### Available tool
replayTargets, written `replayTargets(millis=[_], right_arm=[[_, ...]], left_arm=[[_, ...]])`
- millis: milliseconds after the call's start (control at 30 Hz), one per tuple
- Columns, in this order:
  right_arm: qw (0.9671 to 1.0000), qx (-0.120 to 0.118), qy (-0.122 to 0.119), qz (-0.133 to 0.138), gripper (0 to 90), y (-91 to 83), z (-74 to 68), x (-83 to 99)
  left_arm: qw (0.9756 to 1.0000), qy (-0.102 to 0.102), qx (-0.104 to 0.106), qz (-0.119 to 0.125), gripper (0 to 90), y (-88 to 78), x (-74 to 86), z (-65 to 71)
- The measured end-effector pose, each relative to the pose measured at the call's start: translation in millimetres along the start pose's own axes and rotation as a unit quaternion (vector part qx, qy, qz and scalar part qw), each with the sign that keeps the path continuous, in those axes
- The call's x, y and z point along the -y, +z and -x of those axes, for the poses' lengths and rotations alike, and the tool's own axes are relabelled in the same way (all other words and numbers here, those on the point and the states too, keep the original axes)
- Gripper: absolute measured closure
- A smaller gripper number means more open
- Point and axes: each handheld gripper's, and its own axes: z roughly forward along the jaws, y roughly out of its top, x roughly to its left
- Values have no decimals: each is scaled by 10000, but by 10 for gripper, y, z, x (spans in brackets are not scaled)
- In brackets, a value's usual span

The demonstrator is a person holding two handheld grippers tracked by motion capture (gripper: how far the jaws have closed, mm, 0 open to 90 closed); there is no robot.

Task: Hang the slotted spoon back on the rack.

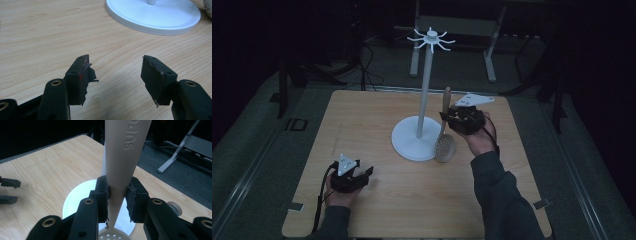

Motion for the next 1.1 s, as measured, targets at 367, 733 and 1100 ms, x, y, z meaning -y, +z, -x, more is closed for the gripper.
replayTargets(millis=[367, 733, 1100], right_arm=[[10000, 44, 45, 35, 728, -14, 30, -5], [9999, 67, 71, 131, 728, -53, 34, -60], [9996, 89, 109, 235, 728, -88, 49, -108]], left_arm=[[10000, -2, 1, -6, 405, 3, 1, 1], [10000, -18, -9, 18, 405, -2, 0, -3], [10000, -27, -12, 27, 405, -4, -1, -4]])
